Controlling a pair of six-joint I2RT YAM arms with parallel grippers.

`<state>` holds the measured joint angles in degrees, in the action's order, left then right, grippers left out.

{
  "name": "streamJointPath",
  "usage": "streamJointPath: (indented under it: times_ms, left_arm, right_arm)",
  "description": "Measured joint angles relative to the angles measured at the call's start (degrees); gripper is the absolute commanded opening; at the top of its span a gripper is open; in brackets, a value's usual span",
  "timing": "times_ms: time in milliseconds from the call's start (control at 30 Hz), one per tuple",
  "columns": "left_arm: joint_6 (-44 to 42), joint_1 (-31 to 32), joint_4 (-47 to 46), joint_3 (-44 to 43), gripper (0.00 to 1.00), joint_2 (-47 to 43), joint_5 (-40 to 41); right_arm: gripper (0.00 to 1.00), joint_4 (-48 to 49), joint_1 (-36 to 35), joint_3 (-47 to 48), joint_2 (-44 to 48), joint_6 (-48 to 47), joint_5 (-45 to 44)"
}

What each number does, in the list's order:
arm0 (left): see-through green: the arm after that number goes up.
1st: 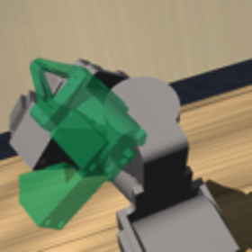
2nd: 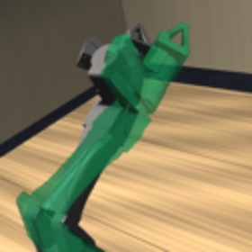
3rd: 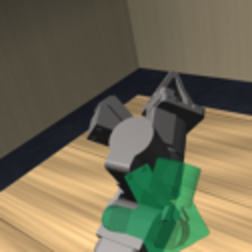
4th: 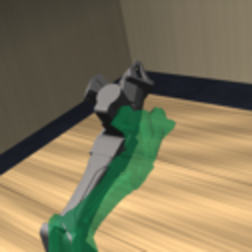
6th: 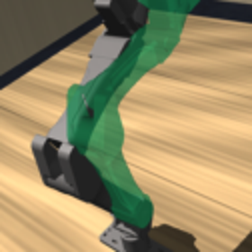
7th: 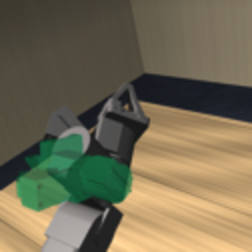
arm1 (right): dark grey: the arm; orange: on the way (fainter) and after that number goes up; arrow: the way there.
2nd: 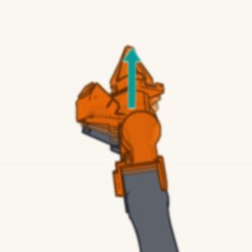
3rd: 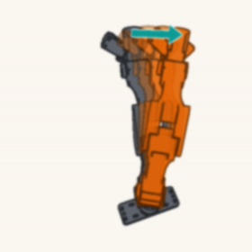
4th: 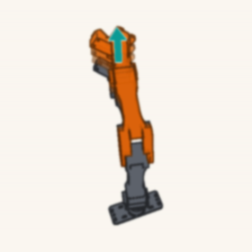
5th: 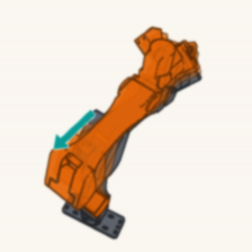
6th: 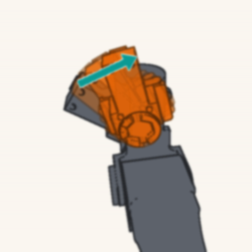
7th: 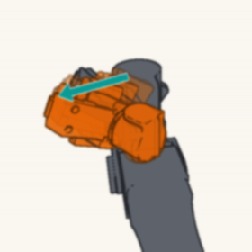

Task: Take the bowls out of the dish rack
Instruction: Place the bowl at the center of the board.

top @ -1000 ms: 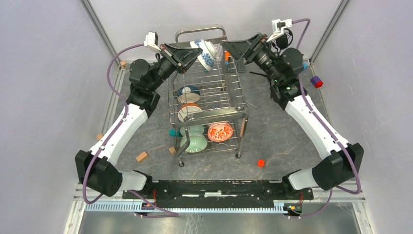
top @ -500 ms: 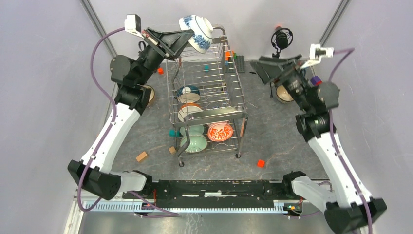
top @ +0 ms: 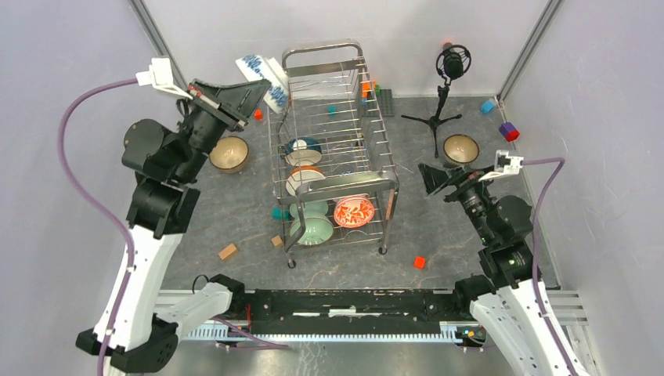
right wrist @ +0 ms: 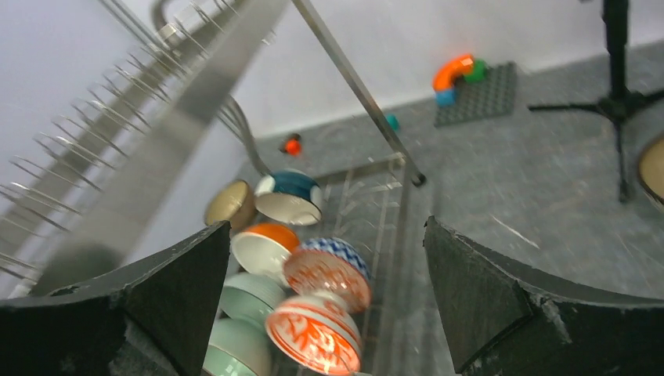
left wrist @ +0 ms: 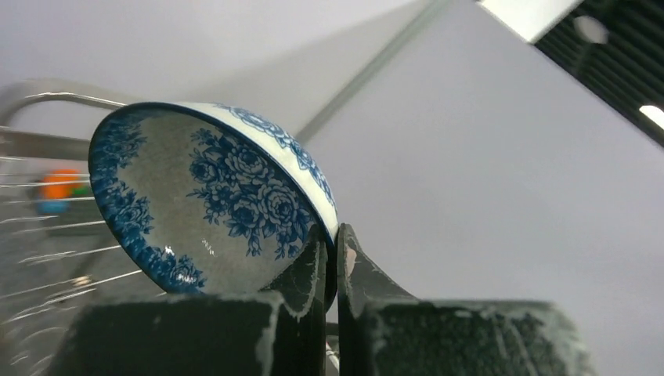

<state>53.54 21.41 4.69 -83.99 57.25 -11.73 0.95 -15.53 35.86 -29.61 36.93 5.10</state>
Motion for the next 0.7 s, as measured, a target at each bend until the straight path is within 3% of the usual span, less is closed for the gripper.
streamJointPath:
  times_ms: [200,433,700]
  left_arm:
    - [-10.8,0.0,15.2,0.1,0.02,-3.6,12.3]
    - [-20.5,0.0,25.9,0.2,0.02,-3.6,25.7]
    - [-23.0,0.0,33.3,0.8,0.02,-2.6,33.1]
  right_arm:
    - [0.98,-5.5,0.0,-6.8,5.2,-2.3,-1.4]
    - [0.98,-12.3,0.0,-11.1,8.1,-3.2,-4.7]
    - [0.98,-18.7,0.0,-17.0,8.7,-2.1,-10.9]
